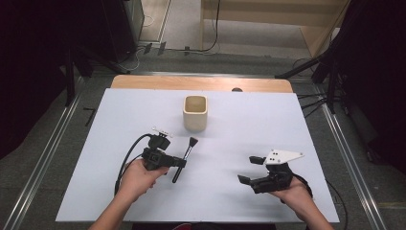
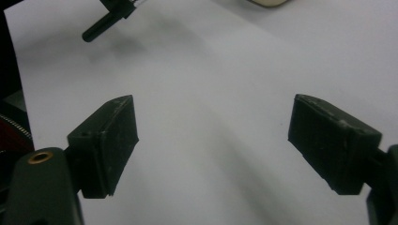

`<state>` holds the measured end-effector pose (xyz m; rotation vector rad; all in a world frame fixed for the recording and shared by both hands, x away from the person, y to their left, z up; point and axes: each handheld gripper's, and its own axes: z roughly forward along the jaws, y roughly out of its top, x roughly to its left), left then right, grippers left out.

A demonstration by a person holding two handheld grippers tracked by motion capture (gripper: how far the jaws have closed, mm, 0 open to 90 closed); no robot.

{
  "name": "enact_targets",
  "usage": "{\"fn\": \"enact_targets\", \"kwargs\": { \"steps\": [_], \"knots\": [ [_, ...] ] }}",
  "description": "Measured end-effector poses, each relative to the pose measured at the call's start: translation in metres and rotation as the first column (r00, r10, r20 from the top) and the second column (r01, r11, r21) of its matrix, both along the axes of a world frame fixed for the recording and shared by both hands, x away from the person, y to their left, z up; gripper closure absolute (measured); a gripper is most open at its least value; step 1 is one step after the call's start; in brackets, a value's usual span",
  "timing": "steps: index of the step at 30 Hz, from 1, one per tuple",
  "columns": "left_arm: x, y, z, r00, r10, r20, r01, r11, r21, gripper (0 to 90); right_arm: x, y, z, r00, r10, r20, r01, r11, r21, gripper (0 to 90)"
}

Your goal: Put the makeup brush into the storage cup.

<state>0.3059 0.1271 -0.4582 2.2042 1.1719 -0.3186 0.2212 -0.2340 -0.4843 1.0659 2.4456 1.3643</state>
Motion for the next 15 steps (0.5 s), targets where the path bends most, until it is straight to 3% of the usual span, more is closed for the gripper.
{"fn": "enact_targets", "kwargs": {
  "steps": [3, 11, 15],
  "knots": [
    [0.002, 0.002, 0.0, 0.9999, 0.01, 0.003, -0.01, 0.9998, -0.019, 80.1, 0.001, 0.005, 0.002, 0.9999, 0.015, 0.009, -0.015, 0.9998, 0.013, 14.0],
    [0.005, 0.006, 0.001, 0.9998, 0.019, 0.01, -0.019, 0.9977, -0.064, 80.0, 0.007, 0.018, 0.005, 0.9991, -0.003, -0.042, 0.006, 0.9971, 0.075, 14.0],
    [0.006, 0.008, 0.003, 0.9995, 0.025, 0.018, -0.024, 0.9959, -0.087, 80.0, 0.008, 0.025, 0.005, 0.9986, -0.004, -0.053, 0.008, 0.9973, 0.073, 14.0]
  ]
}}
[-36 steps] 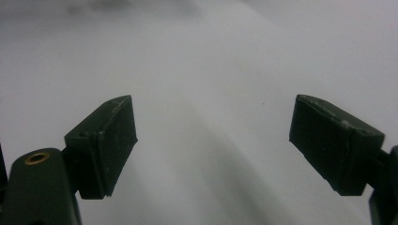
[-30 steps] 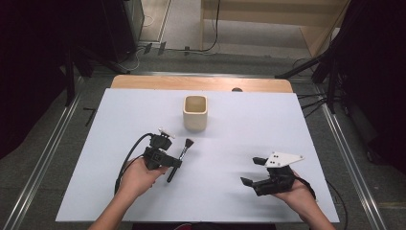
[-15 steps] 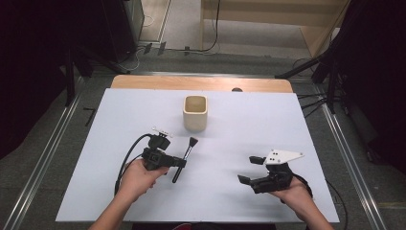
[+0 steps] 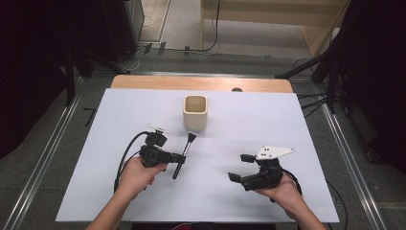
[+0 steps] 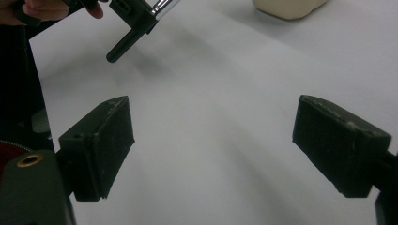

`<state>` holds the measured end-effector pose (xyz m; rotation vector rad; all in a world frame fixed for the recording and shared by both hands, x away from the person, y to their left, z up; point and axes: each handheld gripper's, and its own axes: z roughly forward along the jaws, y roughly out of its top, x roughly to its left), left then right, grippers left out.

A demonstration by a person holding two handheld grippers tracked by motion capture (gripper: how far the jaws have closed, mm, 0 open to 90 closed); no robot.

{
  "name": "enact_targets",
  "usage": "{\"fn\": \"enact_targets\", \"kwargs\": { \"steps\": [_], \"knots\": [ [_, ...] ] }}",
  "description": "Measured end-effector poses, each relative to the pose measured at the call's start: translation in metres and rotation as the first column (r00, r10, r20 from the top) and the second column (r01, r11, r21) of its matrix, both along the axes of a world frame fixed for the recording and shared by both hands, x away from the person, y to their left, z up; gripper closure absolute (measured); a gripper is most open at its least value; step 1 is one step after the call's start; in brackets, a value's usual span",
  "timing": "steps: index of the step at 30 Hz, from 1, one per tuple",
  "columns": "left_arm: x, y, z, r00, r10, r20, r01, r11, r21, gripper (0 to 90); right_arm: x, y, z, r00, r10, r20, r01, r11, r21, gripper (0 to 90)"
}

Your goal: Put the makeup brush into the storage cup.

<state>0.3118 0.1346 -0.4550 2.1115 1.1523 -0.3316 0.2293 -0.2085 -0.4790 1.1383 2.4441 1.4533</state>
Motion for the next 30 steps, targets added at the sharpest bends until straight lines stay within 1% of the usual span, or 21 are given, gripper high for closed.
{"fn": "enact_targets", "kwargs": {
  "steps": [4, 5, 6, 8, 10, 11, 12, 13, 14, 15, 17, 19, 20, 21, 24, 27, 30],
  "knots": [
    [0.001, 0.002, 0.001, 1.0, 0.0, 0.001, 0.0, 0.9996, -0.029, 80.0, 0.002, 0.008, 0.001, 0.9999, 0.001, -0.01, -0.001, 1.0, 0.008, 14.0],
    [0.001, 0.002, 0.001, 1.0, -0.004, -0.004, 0.003, 0.9986, -0.053, 80.0, 0.003, 0.013, 0.002, 0.9998, 0.0, -0.02, 0.001, 0.9997, 0.023, 14.1],
    [0.001, 0.002, 0.001, 1.0, -0.004, -0.004, 0.003, 0.9986, -0.053, 80.0, 0.003, 0.013, 0.002, 0.9998, 0.0, -0.02, 0.001, 0.9997, 0.023, 14.1],
    [0.002, 0.001, 0.002, 0.9998, -0.017, -0.005, 0.017, 0.9967, -0.079, 80.0, 0.005, 0.018, 0.002, 0.9997, 0.004, -0.023, -0.003, 0.9995, 0.031, 14.1],
    [0.002, 0.0, 0.002, 0.9997, -0.022, -0.006, 0.021, 0.996, -0.087, 80.0, 0.006, 0.021, 0.003, 0.9997, 0.003, -0.024, -0.003, 0.9995, 0.033, 14.1],
    [0.003, 0.0, 0.003, 0.9995, -0.032, 0.005, 0.032, 0.9955, -0.089, 80.0, 0.006, 0.021, 0.003, 0.9997, 0.003, -0.024, -0.003, 0.9995, 0.033, 14.1],
    [0.003, 0.001, 0.004, 0.9995, -0.031, 0.007, 0.031, 0.9935, -0.11, 80.0, 0.006, 0.022, 0.003, 0.9997, -0.004, -0.024, 0.005, 0.9991, 0.041, 14.2],
    [0.003, 0.001, 0.004, 0.9995, -0.031, 0.007, 0.031, 0.9935, -0.11, 80.0, 0.006, 0.022, 0.003, 0.9997, -0.004, -0.024, 0.005, 0.9991, 0.041, 14.2],
    [0.002, 0.001, 0.004, 0.9996, -0.026, 0.011, 0.027, 0.9918, -0.125, 80.0, 0.006, 0.022, 0.003, 0.9997, -0.01, -0.024, 0.011, 0.999, 0.044, 14.2],
    [0.002, 0.002, 0.003, 0.9996, -0.024, 0.012, 0.026, 0.9897, -0.14, 80.0, 0.007, 0.02, 0.004, 0.9994, -0.019, -0.028, 0.021, 0.998, 0.059, 14.5],
    [0.002, 0.002, 0.002, 0.9998, -0.017, 0.012, 0.019, 0.9893, -0.145, 80.0, 0.007, 0.02, 0.004, 0.9991, -0.027, -0.032, 0.029, 0.9973, 0.067, 14.6],
    [0.001, 0.002, 0.001, 0.9999, -0.014, 0.006, 0.015, 0.9869, -0.161, 80.0, 0.009, 0.018, 0.006, 0.9982, -0.047, -0.038, 0.05, 0.9938, 0.099, 15.1],
    [0.001, 0.002, 0.001, 0.9999, -0.014, 0.005, 0.014, 0.986, -0.166, 80.0, 0.009, 0.018, 0.006, 0.9982, -0.047, -0.038, 0.05, 0.9938, 0.099, 15.1],
    [0.001, 0.002, 0.0, 0.9998, -0.016, 0.009, 0.017, 0.985, -0.172, 80.0, 0.009, 0.019, 0.007, 0.9983, -0.053, -0.024, 0.055, 0.9947, 0.086, 15.1],
    [0.0, 0.001, -0.001, 0.9999, -0.014, 0.009, 0.015, 0.9839, -0.178, 80.0, 0.008, 0.02, 0.008, 0.9983, -0.055, -0.021, 0.056, 0.9952, 0.08, 15.1],
    [-0.002, -0.002, -0.003, 0.9997, -0.021, 0.013, 0.023, 0.9821, -0.187, 80.0, 0.01, 0.023, 0.009, 0.9986, -0.049, -0.02, 0.051, 0.9935, 0.102, 15.0],
    [-0.003, -0.005, -0.004, 0.9994, -0.025, 0.023, 0.029, 0.9813, -0.19, 80.0, 0.011, 0.024, 0.009, 0.9986, -0.048, -0.024, 0.051, 0.9926, 0.111, 15.0]
  ]
}}
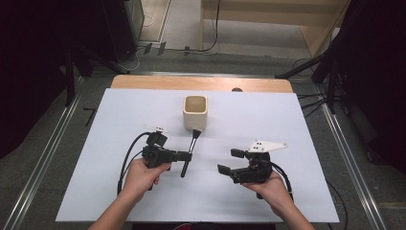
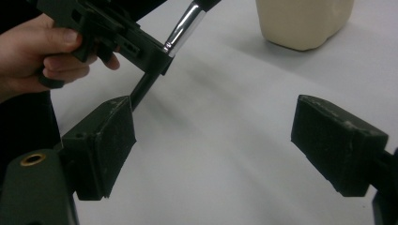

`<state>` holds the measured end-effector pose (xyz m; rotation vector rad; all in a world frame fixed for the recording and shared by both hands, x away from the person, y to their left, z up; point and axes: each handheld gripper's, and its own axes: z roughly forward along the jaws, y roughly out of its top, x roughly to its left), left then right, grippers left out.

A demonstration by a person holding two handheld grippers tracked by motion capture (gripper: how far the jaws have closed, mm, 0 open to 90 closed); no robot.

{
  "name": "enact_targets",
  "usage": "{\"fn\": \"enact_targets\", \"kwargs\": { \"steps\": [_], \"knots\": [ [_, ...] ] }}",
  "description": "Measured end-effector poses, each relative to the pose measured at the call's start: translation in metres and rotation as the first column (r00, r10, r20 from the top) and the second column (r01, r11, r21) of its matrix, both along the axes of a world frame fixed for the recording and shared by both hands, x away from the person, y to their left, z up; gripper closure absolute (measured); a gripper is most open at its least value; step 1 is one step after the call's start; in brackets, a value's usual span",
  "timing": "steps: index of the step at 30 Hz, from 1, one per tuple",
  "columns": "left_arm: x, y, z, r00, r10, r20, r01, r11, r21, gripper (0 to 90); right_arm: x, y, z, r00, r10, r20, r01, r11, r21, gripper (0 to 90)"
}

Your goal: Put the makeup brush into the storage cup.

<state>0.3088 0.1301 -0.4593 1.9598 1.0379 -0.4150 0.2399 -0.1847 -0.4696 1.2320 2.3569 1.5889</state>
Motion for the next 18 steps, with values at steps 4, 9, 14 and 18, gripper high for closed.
{"fn": "enact_targets", "kwargs": {
  "steps": [4, 9, 14, 18],
  "knots": [
    [-0.003, -0.004, -0.001, 0.9999, -0.003, 0.012, 0.003, 0.9999, -0.014, 80.0, 0.002, 0.004, -0.002, 0.9998, 0.004, -0.017, -0.004, 0.9995, 0.031, 14.6],
    [-0.005, -0.007, -0.006, 0.9999, -0.015, 0.004, 0.015, 0.9993, -0.035, 79.9, 0.007, 0.01, -0.002, 0.9991, -0.001, -0.042, 0.005, 0.9953, 0.096, 14.3],
    [-0.008, -0.009, -0.007, 0.9999, -0.003, 0.015, 0.003, 0.9992, -0.039, 79.9, 0.009, 0.012, -0.004, 0.9983, 0.013, -0.056, -0.007, 0.9944, 0.105, 14.4],
    [-0.01, -0.013, -0.007, 0.9995, -0.014, 0.027, 0.014, 0.9993, -0.033, 79.9, 0.011, 0.014, -0.003, 0.9987, 0.005, -0.051, 0.002, 0.9921, 0.125, 14.4]
  ]
}}
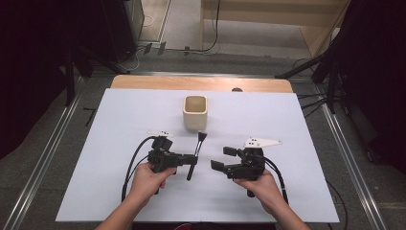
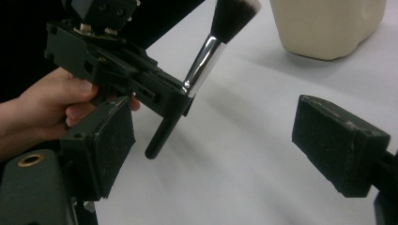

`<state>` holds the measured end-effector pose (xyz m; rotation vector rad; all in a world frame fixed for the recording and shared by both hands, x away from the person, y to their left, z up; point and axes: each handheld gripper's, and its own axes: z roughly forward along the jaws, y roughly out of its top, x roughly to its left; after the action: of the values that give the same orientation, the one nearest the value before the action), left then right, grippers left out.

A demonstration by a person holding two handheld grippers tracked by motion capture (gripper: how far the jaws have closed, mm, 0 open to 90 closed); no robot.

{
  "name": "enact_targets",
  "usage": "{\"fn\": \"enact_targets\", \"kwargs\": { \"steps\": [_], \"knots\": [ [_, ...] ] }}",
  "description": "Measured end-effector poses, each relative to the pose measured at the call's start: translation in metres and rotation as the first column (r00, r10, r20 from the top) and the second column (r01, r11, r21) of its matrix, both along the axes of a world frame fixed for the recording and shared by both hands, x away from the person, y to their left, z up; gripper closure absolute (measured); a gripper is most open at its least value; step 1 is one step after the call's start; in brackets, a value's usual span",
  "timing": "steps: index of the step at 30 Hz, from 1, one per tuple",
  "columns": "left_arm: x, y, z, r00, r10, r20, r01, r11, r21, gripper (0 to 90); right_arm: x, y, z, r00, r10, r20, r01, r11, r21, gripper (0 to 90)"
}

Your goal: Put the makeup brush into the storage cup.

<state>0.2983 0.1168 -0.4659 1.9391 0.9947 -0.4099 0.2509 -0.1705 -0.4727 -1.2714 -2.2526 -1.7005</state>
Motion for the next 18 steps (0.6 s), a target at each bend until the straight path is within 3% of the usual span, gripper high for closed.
{"fn": "enact_targets", "kwargs": {
  "steps": [10, 18],
  "knots": [
    [-0.004, -0.007, -0.003, 0.9999, 0.013, 0.008, -0.013, 0.9999, 0.001, 79.9, -0.001, 0.005, 0.0, 0.9985, -0.026, -0.048, 0.028, 0.9988, 0.04, 14.9],
    [-0.009, -0.014, -0.005, 0.9999, 0.004, 0.011, -0.004, 0.9998, -0.018, 79.9, 0.0, 0.006, 0.0, 0.9968, -0.043, -0.068, 0.046, 0.998, 0.043, 16.6]
  ]
}}
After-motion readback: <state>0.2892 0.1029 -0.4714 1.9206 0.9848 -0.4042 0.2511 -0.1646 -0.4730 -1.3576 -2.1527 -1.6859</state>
